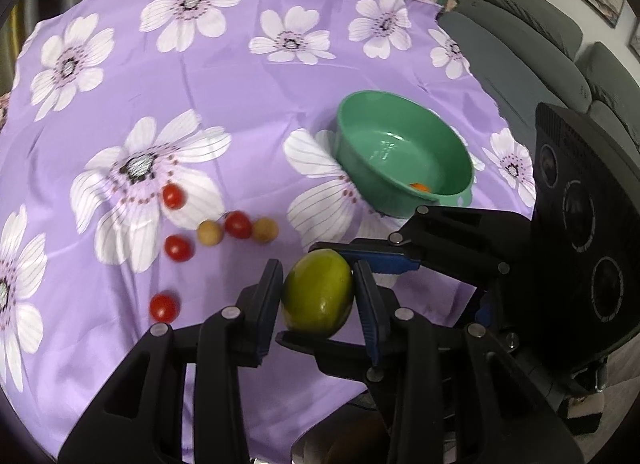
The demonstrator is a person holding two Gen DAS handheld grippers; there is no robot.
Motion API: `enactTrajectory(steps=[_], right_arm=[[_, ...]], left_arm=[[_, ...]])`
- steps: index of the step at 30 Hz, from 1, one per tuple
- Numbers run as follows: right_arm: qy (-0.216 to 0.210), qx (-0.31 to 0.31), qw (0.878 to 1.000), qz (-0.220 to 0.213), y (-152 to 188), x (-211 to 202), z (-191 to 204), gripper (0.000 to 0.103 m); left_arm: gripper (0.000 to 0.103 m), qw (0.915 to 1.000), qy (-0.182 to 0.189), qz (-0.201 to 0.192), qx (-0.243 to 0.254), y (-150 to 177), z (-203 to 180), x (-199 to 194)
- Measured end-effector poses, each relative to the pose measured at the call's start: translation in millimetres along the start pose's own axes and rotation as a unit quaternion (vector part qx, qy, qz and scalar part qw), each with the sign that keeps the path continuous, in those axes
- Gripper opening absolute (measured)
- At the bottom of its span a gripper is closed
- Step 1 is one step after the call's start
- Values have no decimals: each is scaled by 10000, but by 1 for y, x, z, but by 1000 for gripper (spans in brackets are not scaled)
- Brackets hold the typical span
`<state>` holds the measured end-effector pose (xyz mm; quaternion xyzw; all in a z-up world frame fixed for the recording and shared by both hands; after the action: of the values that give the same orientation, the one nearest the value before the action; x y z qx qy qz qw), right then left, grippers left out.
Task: Organize fruits
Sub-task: 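Carry the green-yellow fruit with the left gripper over the green bowl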
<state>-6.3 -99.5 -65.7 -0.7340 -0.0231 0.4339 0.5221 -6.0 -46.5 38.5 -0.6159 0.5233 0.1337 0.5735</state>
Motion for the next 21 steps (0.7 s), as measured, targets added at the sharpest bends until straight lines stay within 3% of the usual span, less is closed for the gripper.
enactTrajectory(steps=[8, 21], right_arm=[[477, 392, 9980, -124, 7, -19, -38, 48], [1390, 992, 9847, -354, 20, -51, -119, 48]], left_arm=[[36, 9980, 352, 74, 519, -35, -30, 29], [36, 9888, 982, 111, 1118, -99, -80, 87]])
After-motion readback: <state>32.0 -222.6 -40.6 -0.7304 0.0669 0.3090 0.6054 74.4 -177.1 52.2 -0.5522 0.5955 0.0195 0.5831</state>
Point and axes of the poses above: each gripper's, at about its wrist camera, not at the fingertips, and x roughly the way its jaws point, z to its left, y to its underside, the point moved 2 cm from there along x, roughly the way its jaws point, and after that the axes turned 4 degrees about y, right-handed, at the moved point
